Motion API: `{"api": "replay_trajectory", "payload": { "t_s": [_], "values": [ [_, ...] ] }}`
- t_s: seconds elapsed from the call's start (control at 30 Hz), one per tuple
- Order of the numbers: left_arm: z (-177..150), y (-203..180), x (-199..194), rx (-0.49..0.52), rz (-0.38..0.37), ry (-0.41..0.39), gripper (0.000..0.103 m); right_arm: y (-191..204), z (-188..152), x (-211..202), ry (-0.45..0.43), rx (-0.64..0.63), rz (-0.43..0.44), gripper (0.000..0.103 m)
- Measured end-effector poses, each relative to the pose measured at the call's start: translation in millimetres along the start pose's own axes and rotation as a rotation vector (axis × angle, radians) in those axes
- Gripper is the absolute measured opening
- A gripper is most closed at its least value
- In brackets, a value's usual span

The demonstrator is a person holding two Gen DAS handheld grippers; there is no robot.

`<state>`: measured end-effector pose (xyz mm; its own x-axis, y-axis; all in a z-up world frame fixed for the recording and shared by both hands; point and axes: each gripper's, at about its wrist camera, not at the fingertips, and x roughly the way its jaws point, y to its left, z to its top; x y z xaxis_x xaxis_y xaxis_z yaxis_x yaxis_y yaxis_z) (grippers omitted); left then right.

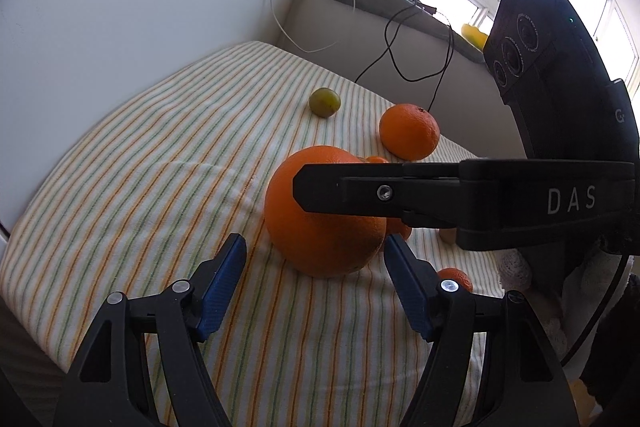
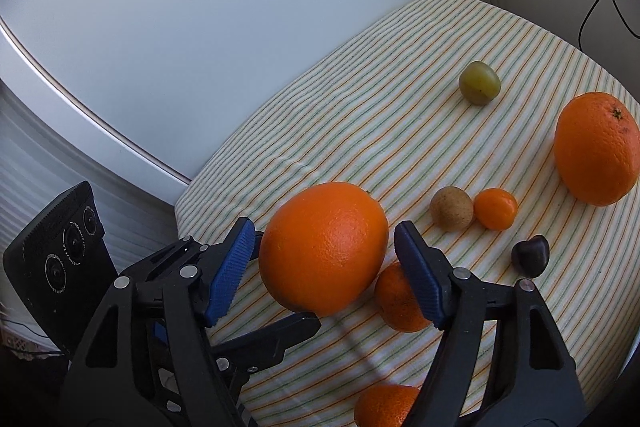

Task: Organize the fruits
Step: 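Close the right tool around the large orange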

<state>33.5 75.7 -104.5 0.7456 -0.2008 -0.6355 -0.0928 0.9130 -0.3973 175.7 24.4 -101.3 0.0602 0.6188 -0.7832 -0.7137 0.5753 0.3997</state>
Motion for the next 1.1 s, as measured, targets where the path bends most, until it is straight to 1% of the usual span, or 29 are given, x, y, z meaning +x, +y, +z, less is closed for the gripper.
{"api": "replay_trajectory", "payload": {
  "t_s": [0.17, 0.33, 0.37, 0.43, 0.5, 0.8, 1.1],
  "values": [
    [-0.1, 2.9, 3.9, -0.019, -0.008, 0.011, 0.071, -1.4, 0.9, -0.1, 0.008, 0.0, 0.001, 0.07],
    [0.0, 4.3, 5.6, -0.025, -0.021, 0.014, 0.069, -2.6, 3.0, 0.3, 0.018, 0.001, 0.008, 0.07],
    [0.5, 4.8, 5.6, -0.025, -0.028, 0.016, 0.068, -2.9, 3.3, 0.3, 0.018, 0.001, 0.008, 0.07],
    [2.2, 1.7, 7.4, -0.021, -0.038, 0.018, 0.061, -2.1, 3.4, 0.3, 0.018, -0.001, 0.006, 0.07],
    [2.5, -0.9, 7.9, -0.009, -0.023, 0.016, 0.061, 0.3, 3.5, 0.1, 0.018, -0.01, -0.002, 0.07],
    [4.2, -3.1, 2.5, 0.003, -0.012, 0.006, 0.061, 0.9, 1.5, -4.0, 0.003, 0.0, 0.003, 0.069],
    [8.7, -18.0, -11.6, 0.035, -0.008, -0.029, 0.061, 5.1, 0.2, -25.9, -0.044, -0.004, 0.01, 0.069]
  ]
}}
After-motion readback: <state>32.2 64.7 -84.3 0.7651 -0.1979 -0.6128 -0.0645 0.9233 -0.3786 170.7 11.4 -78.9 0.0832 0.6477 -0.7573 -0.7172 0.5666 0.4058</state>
